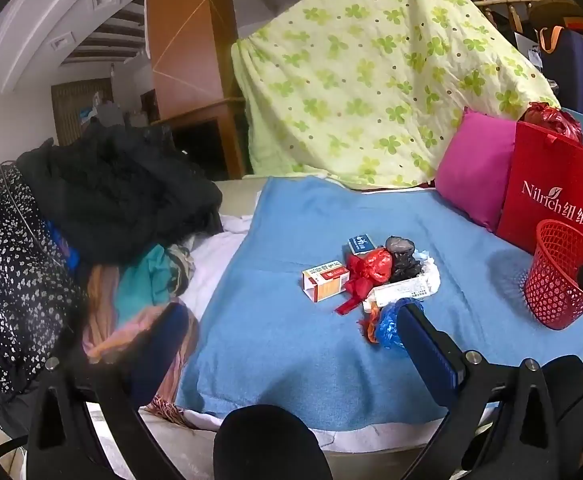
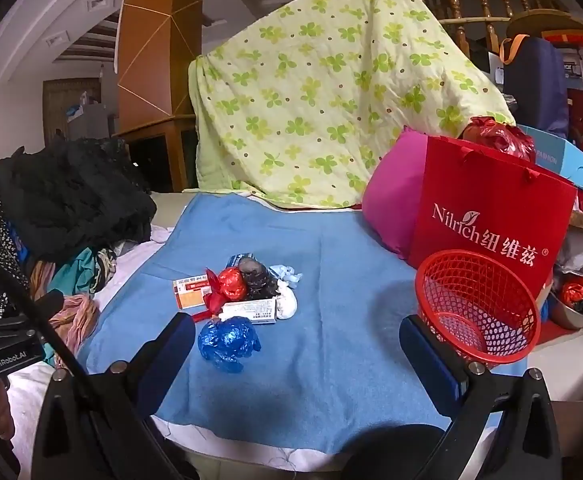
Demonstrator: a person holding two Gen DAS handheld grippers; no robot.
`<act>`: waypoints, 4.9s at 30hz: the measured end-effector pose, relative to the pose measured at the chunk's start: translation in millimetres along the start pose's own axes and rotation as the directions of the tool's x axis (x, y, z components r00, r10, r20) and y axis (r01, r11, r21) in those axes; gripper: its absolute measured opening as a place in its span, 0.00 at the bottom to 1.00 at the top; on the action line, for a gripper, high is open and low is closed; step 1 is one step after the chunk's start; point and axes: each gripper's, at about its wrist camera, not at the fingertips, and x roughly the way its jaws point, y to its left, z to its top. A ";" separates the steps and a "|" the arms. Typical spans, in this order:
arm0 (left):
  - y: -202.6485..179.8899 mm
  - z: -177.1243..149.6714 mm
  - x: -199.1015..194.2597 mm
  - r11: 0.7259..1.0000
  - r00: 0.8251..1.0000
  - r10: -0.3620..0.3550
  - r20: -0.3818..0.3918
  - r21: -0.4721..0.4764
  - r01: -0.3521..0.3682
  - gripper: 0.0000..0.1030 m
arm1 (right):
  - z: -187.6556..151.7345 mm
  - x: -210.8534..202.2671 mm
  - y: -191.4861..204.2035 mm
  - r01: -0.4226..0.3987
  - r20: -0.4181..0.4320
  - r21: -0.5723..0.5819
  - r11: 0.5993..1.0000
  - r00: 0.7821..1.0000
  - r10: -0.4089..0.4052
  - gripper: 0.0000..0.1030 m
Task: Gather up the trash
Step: 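Move the right tool toward the blue plastic bag on the blanket, then grasp the blue plastic bag with the right tool and lift it, then carry the blue bag into the red mesh basket and open the right tool, then grasp the orange wrapped item with the left tool while the right tool grasps the white bag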
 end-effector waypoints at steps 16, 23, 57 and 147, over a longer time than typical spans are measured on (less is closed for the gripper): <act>-0.2 -4.3 6.3 1.000 1.000 -0.010 -0.014 -0.023 0.010 1.00 | -5.7 9.4 -1.6 -0.003 -0.014 0.006 1.000 1.000 0.003 1.00; 3.1 -12.8 19.7 1.000 1.000 0.025 0.015 0.002 -0.025 1.00 | -8.9 17.2 1.6 -0.030 -0.032 0.020 0.999 0.999 0.030 1.00; 5.4 21.8 298.5 0.984 0.961 -0.177 -0.214 -0.005 0.180 1.00 | -69.1 327.8 49.8 -0.292 -0.456 0.298 0.909 0.793 0.404 0.82; -33.0 9.5 180.3 0.988 0.983 -0.142 -0.116 0.046 0.148 0.61 | -4.3 166.1 -88.9 -0.352 0.197 0.189 0.917 0.928 0.316 0.83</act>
